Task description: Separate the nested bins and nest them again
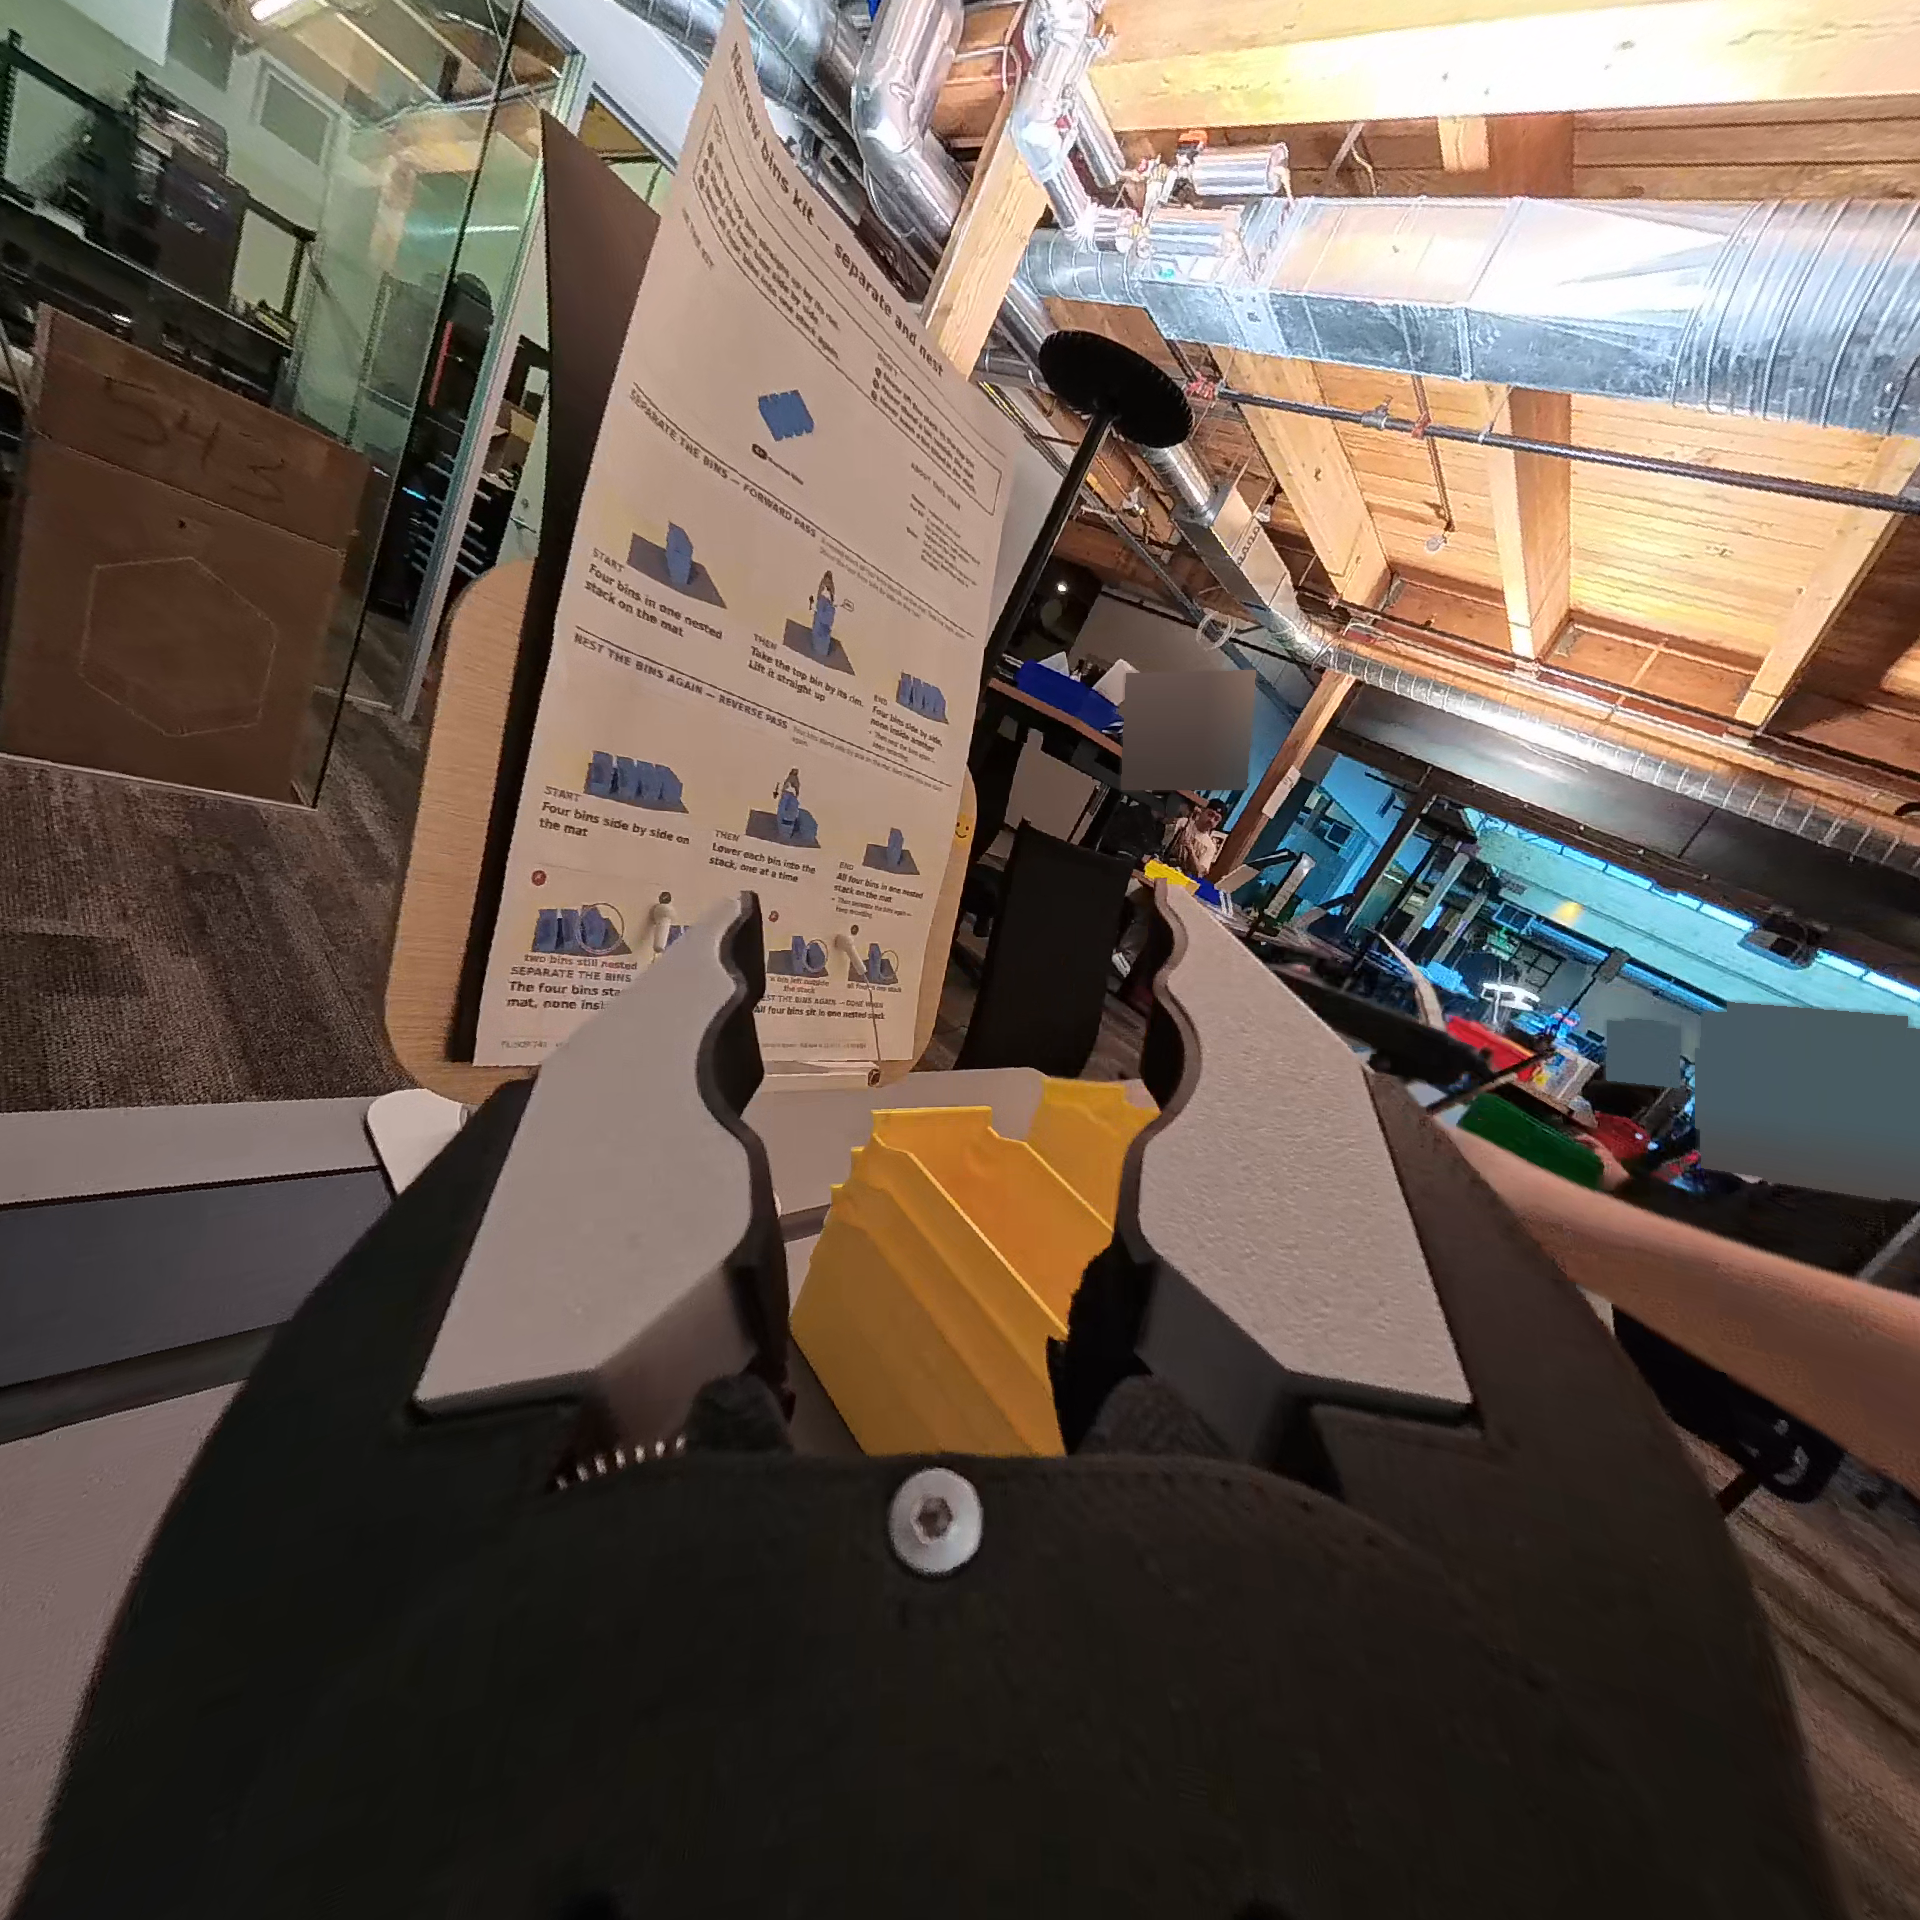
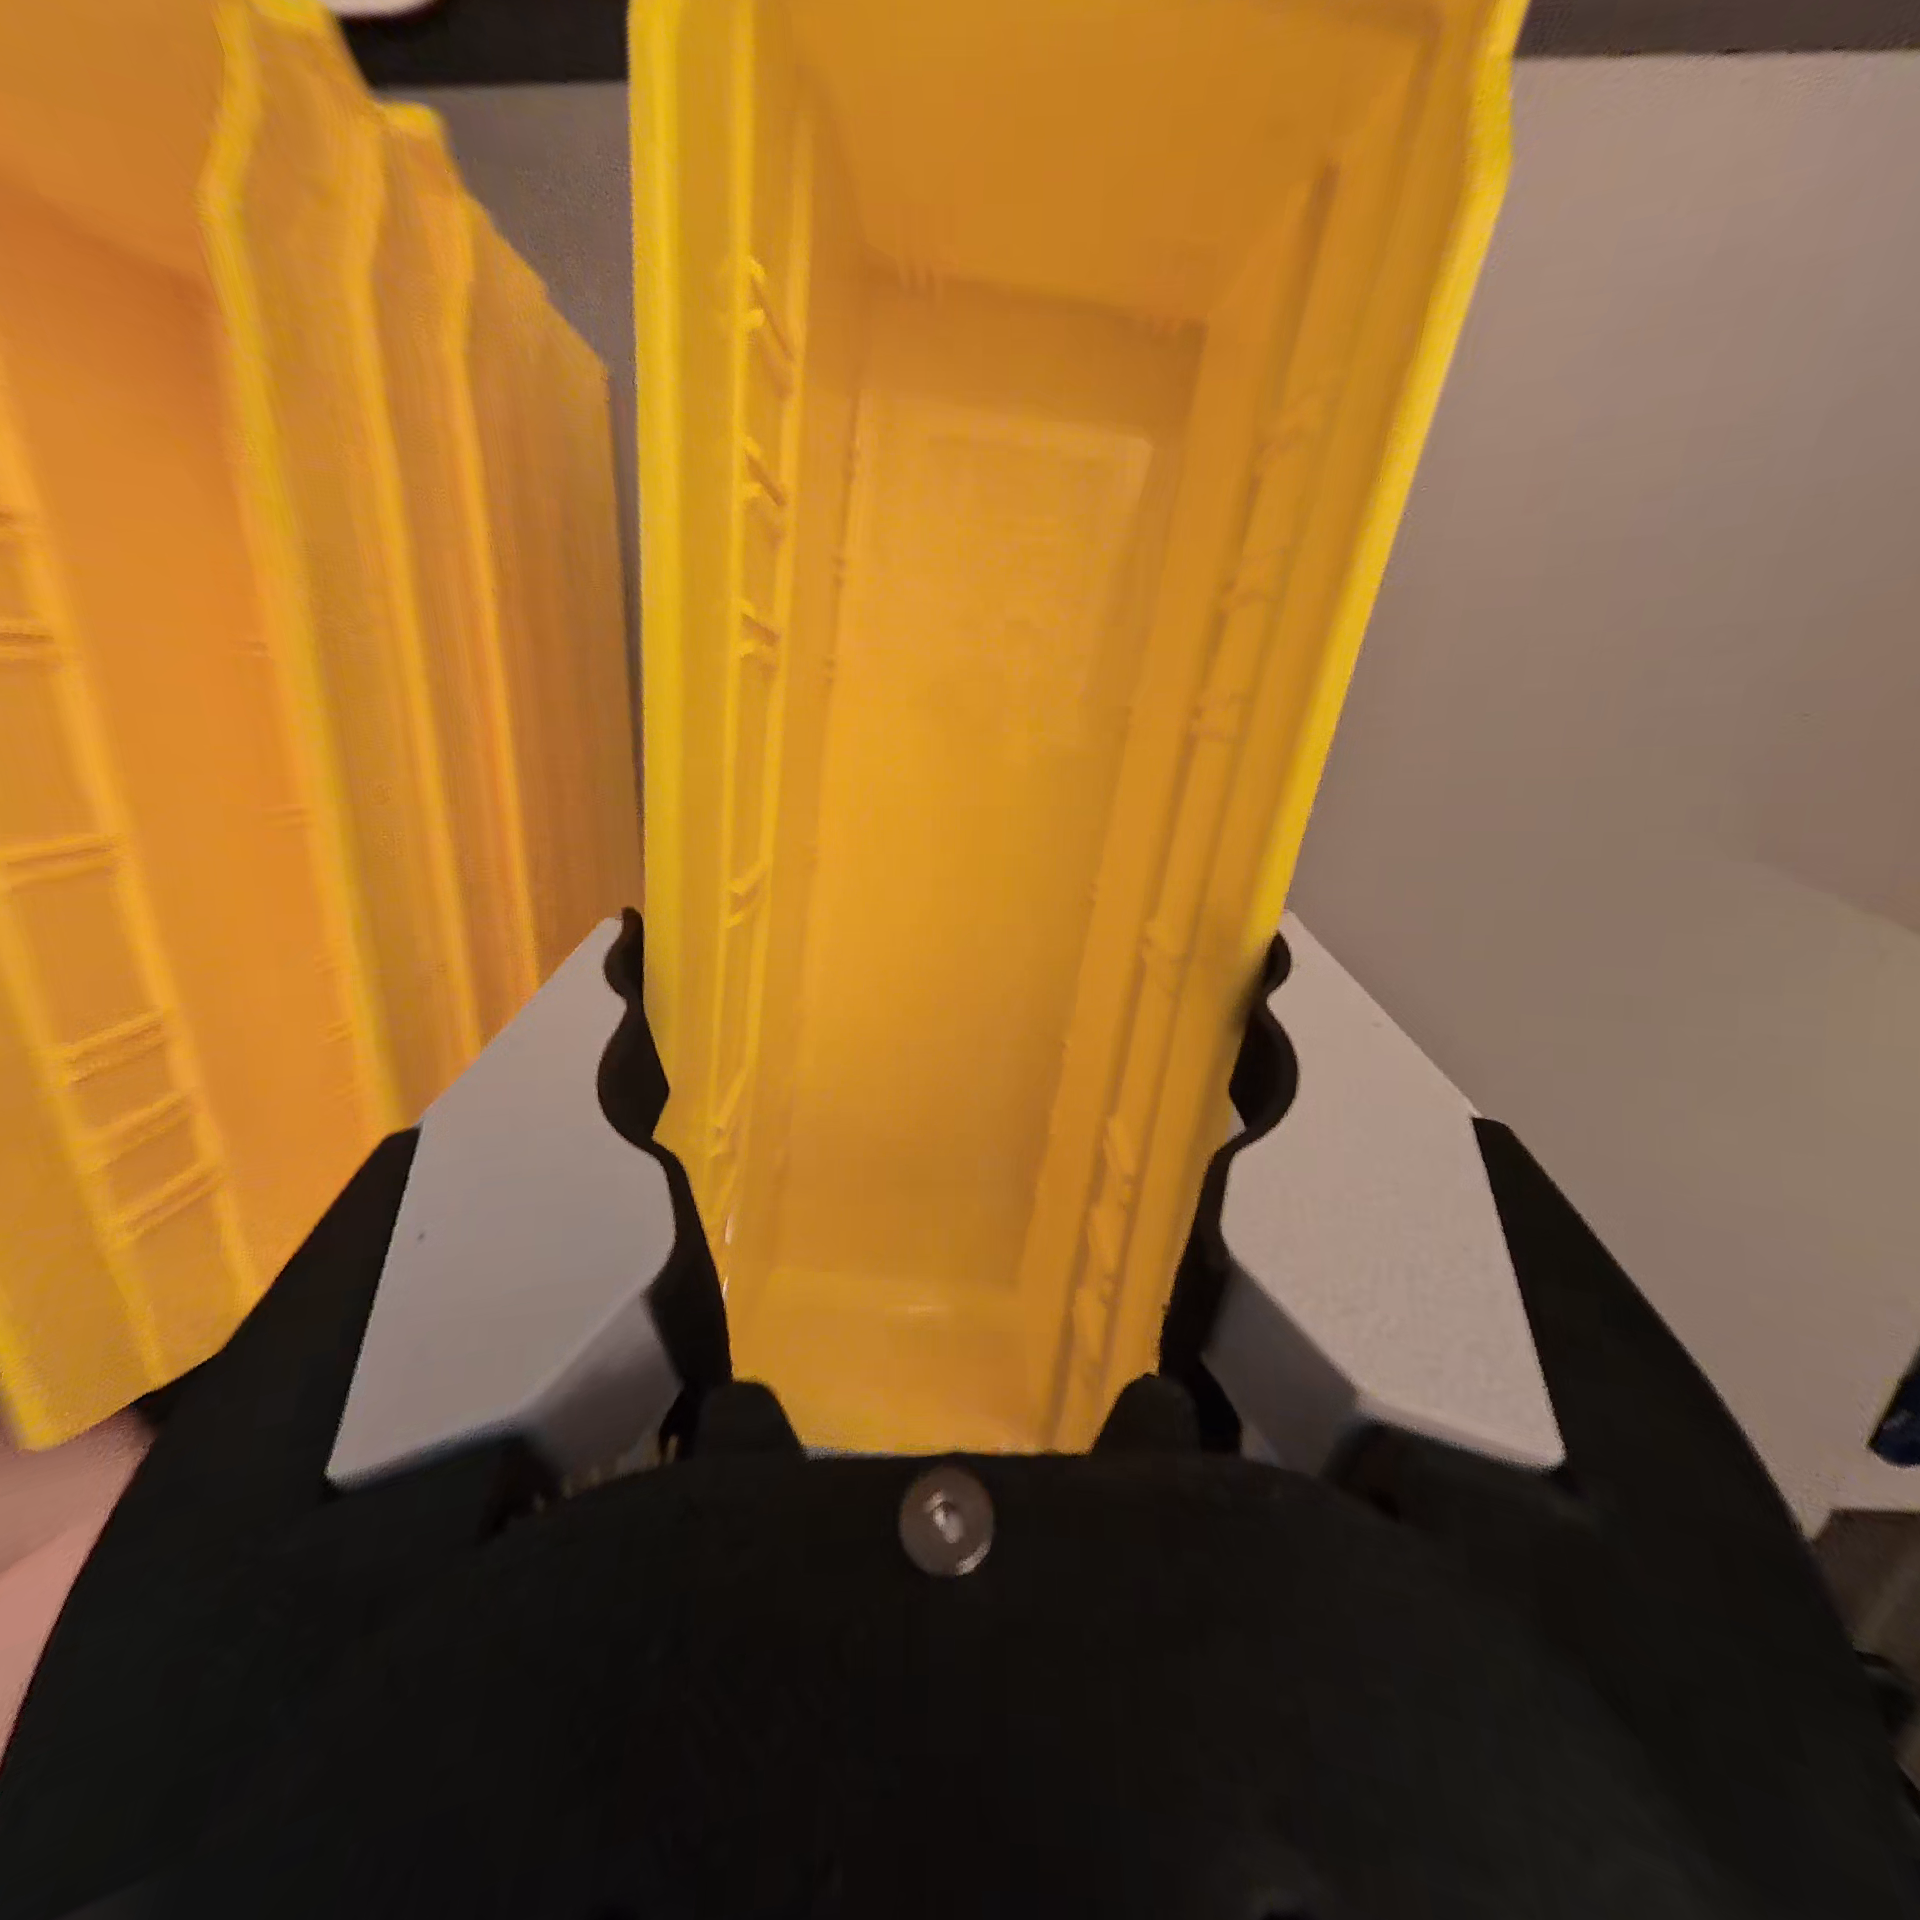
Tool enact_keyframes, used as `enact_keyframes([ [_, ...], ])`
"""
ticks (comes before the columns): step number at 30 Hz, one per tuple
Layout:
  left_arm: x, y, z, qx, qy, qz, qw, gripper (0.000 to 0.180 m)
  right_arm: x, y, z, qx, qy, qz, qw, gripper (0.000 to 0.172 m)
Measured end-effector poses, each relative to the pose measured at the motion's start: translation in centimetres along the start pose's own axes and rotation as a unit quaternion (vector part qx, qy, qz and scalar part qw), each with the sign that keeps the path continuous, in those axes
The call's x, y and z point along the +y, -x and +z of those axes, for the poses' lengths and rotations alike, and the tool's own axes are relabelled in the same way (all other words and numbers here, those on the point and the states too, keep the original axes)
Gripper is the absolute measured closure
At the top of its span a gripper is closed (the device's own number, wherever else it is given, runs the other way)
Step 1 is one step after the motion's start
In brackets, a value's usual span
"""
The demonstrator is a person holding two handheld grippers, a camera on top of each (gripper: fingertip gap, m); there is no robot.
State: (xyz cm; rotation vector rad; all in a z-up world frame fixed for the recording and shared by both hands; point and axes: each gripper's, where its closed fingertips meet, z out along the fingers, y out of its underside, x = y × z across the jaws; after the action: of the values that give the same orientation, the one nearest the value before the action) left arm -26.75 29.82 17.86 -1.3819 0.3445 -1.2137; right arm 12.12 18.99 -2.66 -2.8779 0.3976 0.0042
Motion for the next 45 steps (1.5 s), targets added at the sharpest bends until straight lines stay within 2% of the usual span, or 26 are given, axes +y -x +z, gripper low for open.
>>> enact_keyframes([
  [5, 0.6, -0.1, 0.6, -0.005, 0.013, 0.006, 1.0, 0.108, 0.9, -1.9, 4.6, 0.008, 0.007, -0.009, 1.0, 0.057],
  [11, 2.0, -1.6, 1.8, -0.013, 0.039, 0.026, 0.999, 0.105, 1.3, -3.0, 7.3, 0.005, 0.0, -0.022, 1.0, 0.05],
  [14, 2.9, -3.5, 2.8, -0.009, 0.054, 0.054, 0.997, 0.099, 0.8, -2.7, 7.4, -0.009, -0.025, -0.037, 0.999, 0.044],
  [16, 4.0, -5.7, 3.6, 0.019, 0.074, 0.082, 0.994, 0.092, 0.5, -2.1, 6.9, -0.036, -0.044, -0.036, 0.998, 0.043],
  [20, 6.7, -9.7, 5.0, 0.045, 0.109, 0.109, 0.987, 0.081, -1.5, -1.9, 2.8, -0.067, -0.138, -0.067, 0.986, 0.043],
  [22, 8.7, -11.0, 5.7, 0.038, 0.14, 0.141, 0.979, 0.073, -2.6, -1.1, -1.0, -0.108, -0.216, -0.09, 0.966, 0.043],
  [25, 12.3, -11.6, 6.6, 0.007, 0.196, 0.194, 0.961, 0.06, -3.7, -0.8, -8.9, -0.156, -0.385, -0.128, 0.901, 0.044],
  [28, 16.1, -11.9, 7.5, 0.013, 0.257, 0.185, 0.949, 0.047, -3.5, -3.6, -17.2, -0.133, -0.575, -0.127, 0.798, 0.044],
  [30, 17.9, -12.6, 8.3, 0.033, 0.309, 0.162, 0.936, 0.049, -2.8, -6.3, -21.8, -0.097, -0.676, -0.111, 0.722, 0.05],
  [31, 18.4, -12.5, 8.9, 0.028, 0.336, 0.155, 0.929, 0.049, -2.5, -7.4, -23.4, -0.084, -0.708, -0.104, 0.694, 0.05],
  [32, 19.0, -12.5, 9.4, 0.022, 0.363, 0.147, 0.92, 0.049, -2.2, -8.5, -24.5, -0.079, -0.725, -0.094, 0.678, 0.05],
  [34, 20.3, -11.7, 10.1, -0.015, 0.432, 0.13, 0.893, 0.044, -2.0, -10.2, -25.5, -0.085, -0.738, -0.072, 0.666, 0.05],
  [37, 21.9, -9.9, 10.1, -0.094, 0.533, 0.101, 0.835, 0.038, -2.1, -12.9, -25.4, -0.11, -0.749, -0.028, 0.653, 0.051],
  [39, 22.7, -9.0, 9.8, -0.143, 0.578, 0.067, 0.801, 0.036, -2.4, -14.5, -25.0, -0.136, -0.756, 0.0, 0.64, 0.051],
  [40, 22.9, -8.5, 9.9, -0.169, 0.588, 0.054, 0.789, 0.036, -2.7, -14.6, -24.6, -0.154, -0.751, -0.001, 0.642, 0.051],
  [43, 23.6, -7.1, 11.0, -0.23, 0.601, 0.05, 0.764, 0.035, -3.9, -15.6, -22.3, -0.167, -0.716, 0.008, 0.678, 0.051],
  [45, 24.7, -6.3, 11.5, -0.257, 0.613, 0.055, 0.745, 0.033, -4.3, -16.2, -21.6, -0.176, -0.71, 0.013, 0.682, 0.051],
])
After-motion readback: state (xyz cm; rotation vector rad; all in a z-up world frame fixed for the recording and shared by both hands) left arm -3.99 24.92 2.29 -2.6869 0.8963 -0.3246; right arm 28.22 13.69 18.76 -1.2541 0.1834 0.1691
